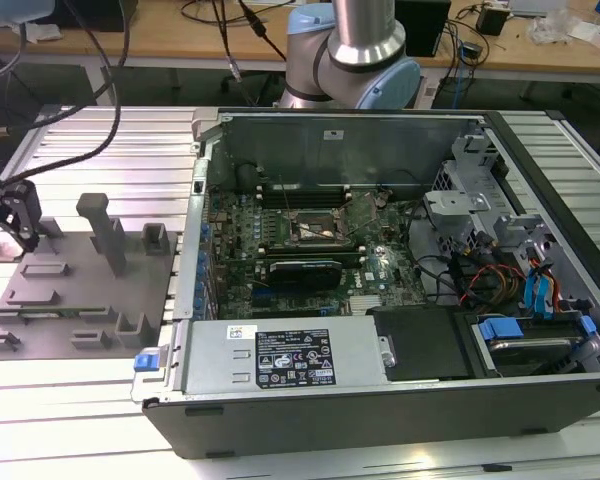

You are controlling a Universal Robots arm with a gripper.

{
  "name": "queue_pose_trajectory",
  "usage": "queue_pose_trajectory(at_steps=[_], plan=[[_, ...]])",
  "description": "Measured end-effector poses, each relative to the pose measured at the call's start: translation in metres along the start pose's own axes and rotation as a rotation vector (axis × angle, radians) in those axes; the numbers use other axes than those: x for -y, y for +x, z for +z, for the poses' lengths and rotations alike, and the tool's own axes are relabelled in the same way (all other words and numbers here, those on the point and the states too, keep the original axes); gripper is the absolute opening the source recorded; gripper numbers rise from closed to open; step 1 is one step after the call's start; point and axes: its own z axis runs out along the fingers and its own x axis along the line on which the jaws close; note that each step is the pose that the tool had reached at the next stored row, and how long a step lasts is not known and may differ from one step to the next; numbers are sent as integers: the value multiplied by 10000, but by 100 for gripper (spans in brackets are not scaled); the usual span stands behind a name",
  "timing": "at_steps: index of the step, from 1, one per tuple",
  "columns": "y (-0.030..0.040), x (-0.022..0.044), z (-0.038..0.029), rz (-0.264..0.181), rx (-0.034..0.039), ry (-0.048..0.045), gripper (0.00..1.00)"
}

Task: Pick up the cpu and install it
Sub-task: 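Pick up the cpu and move it towards the insertion slot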

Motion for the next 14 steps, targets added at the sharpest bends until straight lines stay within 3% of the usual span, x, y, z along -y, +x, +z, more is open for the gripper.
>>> queue_pose_trajectory(at_steps=[1,14], plan=[[-3,-7,-144,0,-1,1,55],[-9,-19,-395,0,-1,1,55]])
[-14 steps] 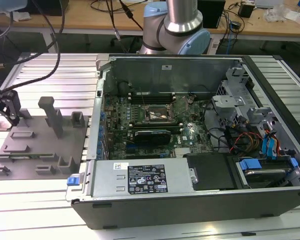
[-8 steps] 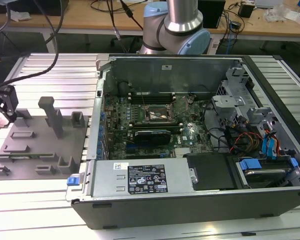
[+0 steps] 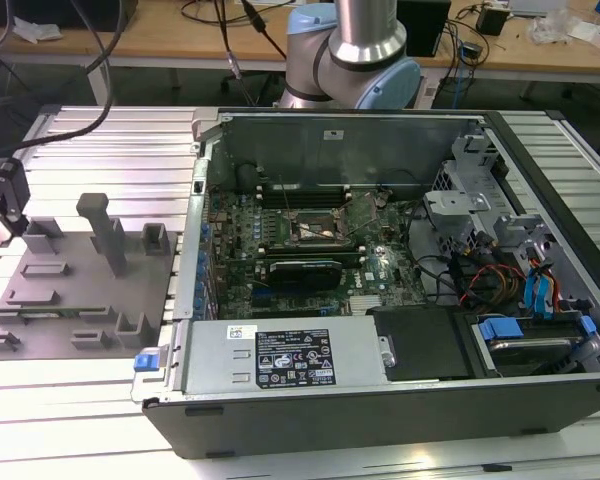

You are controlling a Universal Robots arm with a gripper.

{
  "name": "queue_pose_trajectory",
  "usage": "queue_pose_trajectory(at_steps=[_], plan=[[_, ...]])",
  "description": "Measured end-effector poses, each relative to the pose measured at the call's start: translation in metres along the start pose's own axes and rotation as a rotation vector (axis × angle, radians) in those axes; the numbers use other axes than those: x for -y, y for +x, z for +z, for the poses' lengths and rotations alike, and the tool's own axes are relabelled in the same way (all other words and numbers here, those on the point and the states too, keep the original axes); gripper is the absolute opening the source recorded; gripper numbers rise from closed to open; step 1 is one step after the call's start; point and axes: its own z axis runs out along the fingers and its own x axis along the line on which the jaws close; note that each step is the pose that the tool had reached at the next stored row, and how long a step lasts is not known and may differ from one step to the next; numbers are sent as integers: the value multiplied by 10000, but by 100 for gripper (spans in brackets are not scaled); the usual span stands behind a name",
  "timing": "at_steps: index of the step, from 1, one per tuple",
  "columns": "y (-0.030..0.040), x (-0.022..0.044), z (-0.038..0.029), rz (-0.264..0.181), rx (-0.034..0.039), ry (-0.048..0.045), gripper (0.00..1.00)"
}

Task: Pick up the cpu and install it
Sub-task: 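Pick up the cpu and move it towards the insertion slot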

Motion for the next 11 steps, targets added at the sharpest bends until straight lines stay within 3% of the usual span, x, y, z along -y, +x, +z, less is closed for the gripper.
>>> queue_pose_trajectory(at_steps=[6,11], plan=[[-3,-6,-132,0,1,-1,55],[-5,-9,-197,0,0,0,55]])
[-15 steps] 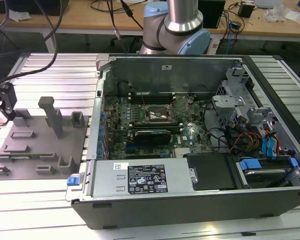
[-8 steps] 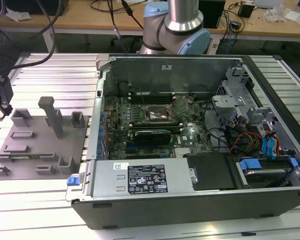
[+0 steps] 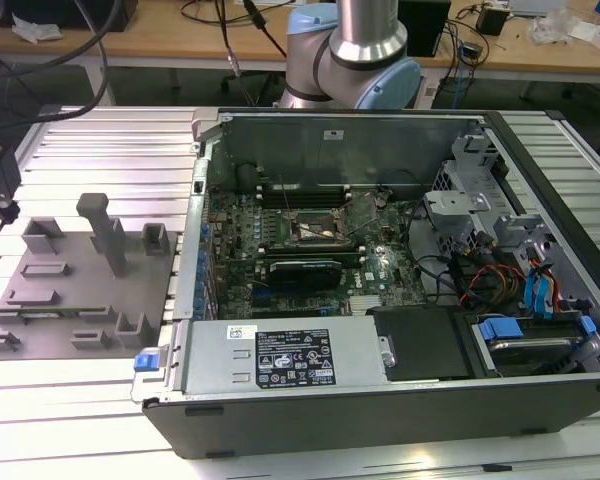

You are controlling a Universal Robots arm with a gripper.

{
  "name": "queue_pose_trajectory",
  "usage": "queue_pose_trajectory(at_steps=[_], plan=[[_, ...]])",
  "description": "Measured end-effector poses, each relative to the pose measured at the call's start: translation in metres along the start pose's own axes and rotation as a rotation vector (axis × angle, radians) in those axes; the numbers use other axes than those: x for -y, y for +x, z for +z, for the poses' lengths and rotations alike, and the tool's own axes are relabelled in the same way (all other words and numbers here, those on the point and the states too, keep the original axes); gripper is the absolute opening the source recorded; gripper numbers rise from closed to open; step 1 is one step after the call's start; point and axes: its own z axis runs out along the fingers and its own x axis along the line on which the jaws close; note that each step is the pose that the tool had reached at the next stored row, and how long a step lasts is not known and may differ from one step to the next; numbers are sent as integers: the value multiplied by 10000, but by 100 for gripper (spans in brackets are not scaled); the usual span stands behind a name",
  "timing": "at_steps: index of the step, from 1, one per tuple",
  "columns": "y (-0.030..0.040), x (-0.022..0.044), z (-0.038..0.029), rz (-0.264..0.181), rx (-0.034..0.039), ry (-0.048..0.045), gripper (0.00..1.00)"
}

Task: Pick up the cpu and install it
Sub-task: 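Pick up the cpu and move it towards the insertion slot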

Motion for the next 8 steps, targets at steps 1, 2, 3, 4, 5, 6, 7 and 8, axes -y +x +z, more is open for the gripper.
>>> queue_pose_trajectory(at_steps=[1,2,3,4,5,6,7,8], plan=[[0,0,-9,0,0,0,55],[0,-1,-18,0,0,0,55],[-1,-2,-33,0,1,0,55],[-1,-2,-46,0,0,0,55],[-2,-3,-63,0,0,0,55],[-2,-4,-77,0,0,0,55],[-2,-4,-94,0,-1,1,55],[-2,-5,-110,0,0,0,55]])
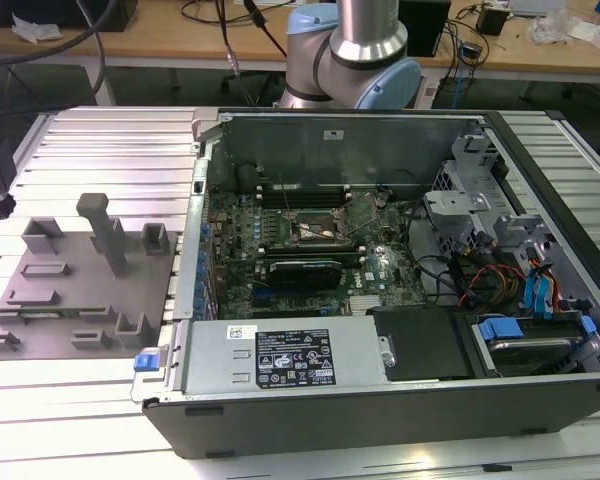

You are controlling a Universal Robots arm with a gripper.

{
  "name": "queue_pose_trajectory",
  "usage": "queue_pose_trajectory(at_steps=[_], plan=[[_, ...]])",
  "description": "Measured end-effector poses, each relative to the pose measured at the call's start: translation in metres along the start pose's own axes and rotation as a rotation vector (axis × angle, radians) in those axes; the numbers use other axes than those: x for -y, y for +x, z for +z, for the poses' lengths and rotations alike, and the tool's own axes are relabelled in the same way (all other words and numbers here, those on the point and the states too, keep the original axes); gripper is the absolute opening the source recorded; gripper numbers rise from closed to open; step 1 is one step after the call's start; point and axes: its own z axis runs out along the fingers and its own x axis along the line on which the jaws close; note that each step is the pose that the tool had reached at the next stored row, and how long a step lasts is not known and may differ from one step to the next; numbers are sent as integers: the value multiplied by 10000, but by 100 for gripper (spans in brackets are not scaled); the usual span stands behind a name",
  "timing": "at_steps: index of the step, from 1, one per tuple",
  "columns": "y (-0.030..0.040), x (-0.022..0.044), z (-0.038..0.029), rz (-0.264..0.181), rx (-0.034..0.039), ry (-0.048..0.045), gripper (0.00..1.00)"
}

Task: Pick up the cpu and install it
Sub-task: 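Pick up the cpu and move it towards the insertion slot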

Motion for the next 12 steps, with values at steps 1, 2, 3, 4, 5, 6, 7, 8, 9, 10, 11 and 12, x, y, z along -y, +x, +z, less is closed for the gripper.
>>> queue_pose_trajectory(at_steps=[1,2,3,4,5,6,7,8,9,10,11,12], plan=[[0,-1,-18,0,0,0,55],[-1,-2,-35,0,-1,0,55],[-1,-3,-52,0,-1,1,55],[-2,-3,-69,0,0,0,55],[-2,-4,-92,0,0,0,55],[-3,-5,-110,0,0,-1,55],[-3,-7,-137,0,0,0,55],[-4,-8,-155,1,1,-1,55],[-5,-9,-188,0,0,0,55],[-6,-11,-227,-1,0,0,55],[-6,-12,-242,-1,0,0,55],[-6,-13,-260,-1,0,0,55]])
